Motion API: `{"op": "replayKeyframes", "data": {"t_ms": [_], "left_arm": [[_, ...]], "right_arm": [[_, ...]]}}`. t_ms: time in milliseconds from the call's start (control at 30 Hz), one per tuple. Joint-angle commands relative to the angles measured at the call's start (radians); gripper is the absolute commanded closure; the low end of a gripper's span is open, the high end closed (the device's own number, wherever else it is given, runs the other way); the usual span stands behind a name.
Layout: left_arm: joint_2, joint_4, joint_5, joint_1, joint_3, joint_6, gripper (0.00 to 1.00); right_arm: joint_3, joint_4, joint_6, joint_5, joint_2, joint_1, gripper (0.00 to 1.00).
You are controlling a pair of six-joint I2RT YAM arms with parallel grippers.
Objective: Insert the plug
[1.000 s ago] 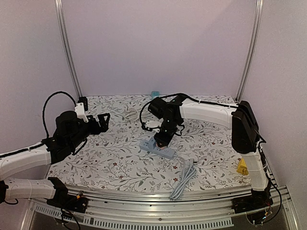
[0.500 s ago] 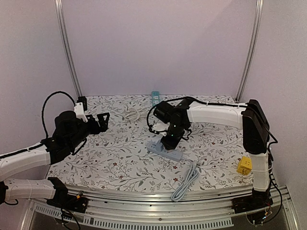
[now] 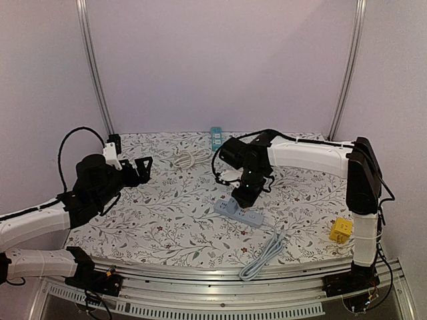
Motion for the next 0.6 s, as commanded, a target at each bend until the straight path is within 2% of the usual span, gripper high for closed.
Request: {"op": "replayKeyframes", "data": {"t_ms": [0,200,567], "left_arm": [[-0.008,-0.009,0.005,0.016,-0.014,0.002,0.01],[-0.01,-0.011,0.0,0.016,-0.012,0.007,0.0],[-0.016,-0.015,-0.002,0.016,-0.014,0.008,0.01]], "right_arm": [[0.113,-0.048,-0.034,0.017,-0.003,-0.003,1.0],[0.157,-0.082,-0.043,0.03,-0.012,-0.004,1.0],[0.104,-0.107,-0.014,0.018,-0.005,-0.003,1.0]]}}
